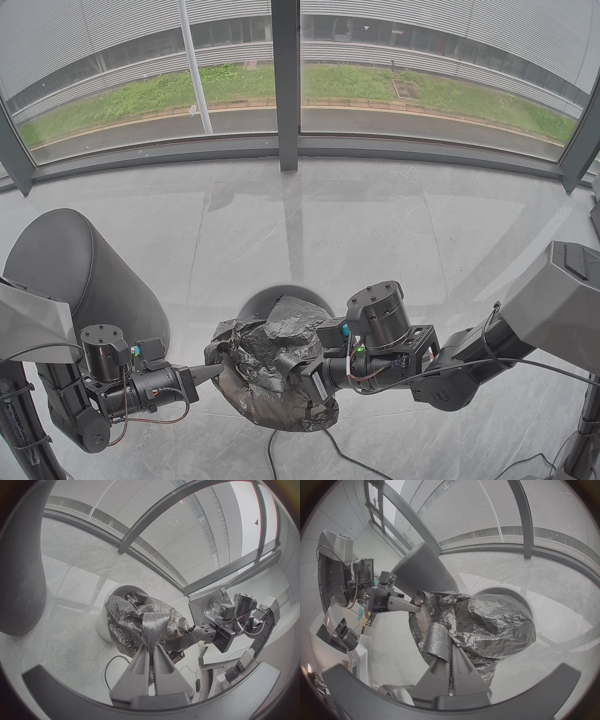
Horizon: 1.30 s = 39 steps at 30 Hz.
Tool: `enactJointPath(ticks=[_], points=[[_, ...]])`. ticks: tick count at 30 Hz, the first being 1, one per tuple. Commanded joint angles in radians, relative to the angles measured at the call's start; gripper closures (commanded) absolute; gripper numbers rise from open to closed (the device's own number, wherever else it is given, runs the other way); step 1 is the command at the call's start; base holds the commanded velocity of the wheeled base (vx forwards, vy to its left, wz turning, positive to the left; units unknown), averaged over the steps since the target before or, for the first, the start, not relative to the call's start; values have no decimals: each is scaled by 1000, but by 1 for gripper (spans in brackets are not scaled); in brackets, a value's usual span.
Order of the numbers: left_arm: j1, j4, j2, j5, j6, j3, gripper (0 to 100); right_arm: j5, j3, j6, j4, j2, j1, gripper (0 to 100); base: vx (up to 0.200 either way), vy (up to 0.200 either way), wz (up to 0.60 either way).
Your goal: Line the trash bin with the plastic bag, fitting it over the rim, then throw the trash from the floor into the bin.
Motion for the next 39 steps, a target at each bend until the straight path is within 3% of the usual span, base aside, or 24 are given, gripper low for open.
enactJointPath(ticks=[1,7,10,14,22,30,36,39], points=[[4,0,-13,-2,-2,-5,100,-3,-27,0,0,17,-38,100,0,0,0],[28,-1,22,1,5,-29,100,-9,-58,-45,-2,16,-184,100,0,0,0],[31,-1,47,7,8,-78,100,-11,-73,-121,-2,34,-285,100,0,0,0],[16,-1,70,9,8,-127,100,-8,-104,-167,-3,65,-331,100,0,0,0],[-18,-1,87,9,9,-130,100,1,-108,-167,-68,99,-290,100,0,0,0],[73,-1,61,9,18,-110,100,1,-99,-167,-94,142,-267,100,0,0,0],[133,0,73,1,75,-75,100,4,-90,-166,-100,160,-232,100,0,0,0],[136,0,88,0,86,-84,100,6,-96,-167,-122,180,-226,100,0,0,0]])
